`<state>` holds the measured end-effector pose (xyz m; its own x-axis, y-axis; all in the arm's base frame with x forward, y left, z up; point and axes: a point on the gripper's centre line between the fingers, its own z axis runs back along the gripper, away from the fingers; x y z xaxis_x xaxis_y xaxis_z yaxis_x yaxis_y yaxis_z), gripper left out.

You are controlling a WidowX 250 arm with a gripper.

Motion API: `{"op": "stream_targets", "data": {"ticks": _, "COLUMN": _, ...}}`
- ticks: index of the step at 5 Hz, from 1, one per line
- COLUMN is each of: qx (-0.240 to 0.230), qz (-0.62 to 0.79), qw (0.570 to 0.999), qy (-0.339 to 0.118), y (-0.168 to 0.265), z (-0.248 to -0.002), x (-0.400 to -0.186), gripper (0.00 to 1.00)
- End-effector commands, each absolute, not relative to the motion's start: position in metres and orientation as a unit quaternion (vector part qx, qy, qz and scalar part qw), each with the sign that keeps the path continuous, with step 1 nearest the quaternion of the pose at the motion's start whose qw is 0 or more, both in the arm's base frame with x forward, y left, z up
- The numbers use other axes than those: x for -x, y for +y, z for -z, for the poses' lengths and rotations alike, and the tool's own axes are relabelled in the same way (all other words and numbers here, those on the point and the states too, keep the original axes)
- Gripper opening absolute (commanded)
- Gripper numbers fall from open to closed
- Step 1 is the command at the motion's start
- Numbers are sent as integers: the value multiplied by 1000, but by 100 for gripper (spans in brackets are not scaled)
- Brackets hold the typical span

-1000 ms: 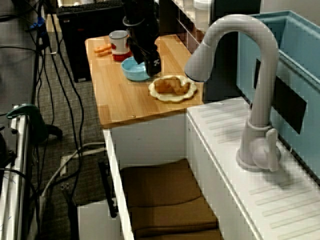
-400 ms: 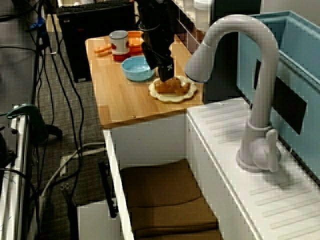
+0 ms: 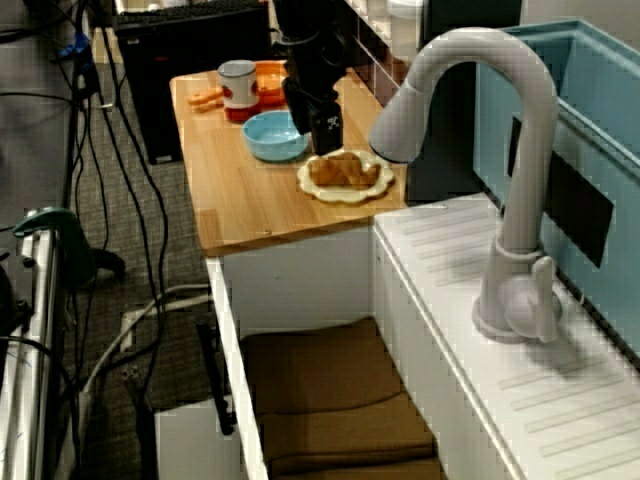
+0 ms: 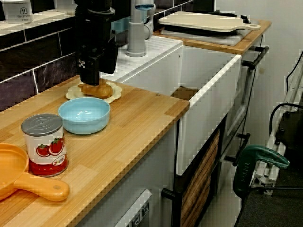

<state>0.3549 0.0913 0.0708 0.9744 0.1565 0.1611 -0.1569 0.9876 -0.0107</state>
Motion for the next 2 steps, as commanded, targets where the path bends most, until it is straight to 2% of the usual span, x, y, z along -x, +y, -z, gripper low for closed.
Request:
{"op": "stream_targets", "data": {"ticks": 1, "qx": 14, "qz": -13, "qw": 995, "qy": -102, "y": 100, "z": -87, "x": -350, "gripper": 100}}
{"op": "stream_targets", "data": {"ticks": 2, "qx": 29, "qz": 15, "qw": 994, "qy": -105, "y": 96, "z": -85, "x": -348, "gripper": 100}}
